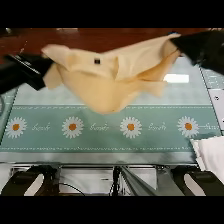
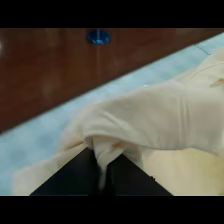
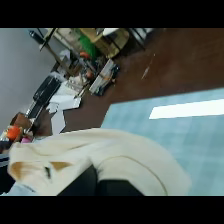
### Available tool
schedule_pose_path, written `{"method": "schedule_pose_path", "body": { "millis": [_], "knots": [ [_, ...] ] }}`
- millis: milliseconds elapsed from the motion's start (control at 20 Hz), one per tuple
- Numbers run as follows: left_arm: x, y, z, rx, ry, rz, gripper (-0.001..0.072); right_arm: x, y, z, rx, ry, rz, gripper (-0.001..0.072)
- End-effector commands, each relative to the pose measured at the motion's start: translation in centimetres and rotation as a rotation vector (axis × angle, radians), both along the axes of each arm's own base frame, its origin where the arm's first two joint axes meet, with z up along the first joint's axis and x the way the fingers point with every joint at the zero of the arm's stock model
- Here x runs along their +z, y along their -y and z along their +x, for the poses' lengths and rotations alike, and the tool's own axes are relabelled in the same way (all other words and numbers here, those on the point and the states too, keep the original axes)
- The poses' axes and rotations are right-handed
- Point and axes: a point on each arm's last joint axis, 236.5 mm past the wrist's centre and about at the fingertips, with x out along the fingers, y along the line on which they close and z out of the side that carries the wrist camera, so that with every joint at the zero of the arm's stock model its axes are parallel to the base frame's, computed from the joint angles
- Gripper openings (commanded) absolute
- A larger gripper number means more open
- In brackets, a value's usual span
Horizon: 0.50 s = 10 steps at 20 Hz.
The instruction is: Fold the shirts.
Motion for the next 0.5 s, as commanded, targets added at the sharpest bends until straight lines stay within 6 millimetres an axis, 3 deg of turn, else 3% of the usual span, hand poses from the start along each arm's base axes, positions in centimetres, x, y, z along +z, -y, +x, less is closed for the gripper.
{"method": "schedule_pose_path", "body": {
  "millis": [0,150,250,350,450],
  "knots": [
    [11.9,-1.6,-4.8,0.054,0.317,0.091,0.0043,5.9,2.1,-1.4,-0.051,0.13,-0.019,0.0026],
    [18.2,-1.7,-9.8,0.056,0.483,0.082,0.0043,10.3,1.5,-3.8,-0.027,0.227,-0.043,0.0026],
    [19.4,-1.3,-12.5,0.032,0.505,0.072,0.0043,12.0,1.3,-5.6,-0.02,0.24,-0.081,0.0026],
    [17.8,-0.2,-14.5,-0.027,0.378,0.006,0.0043,11.7,1.2,-7.3,-0.006,0.203,-0.158,0.0026],
    [13.5,1.3,-16.6,-0.113,0.155,0.0,0.0042,9.3,1.3,-9.4,0.024,0.092,-0.269,0.0026]
  ]
}}
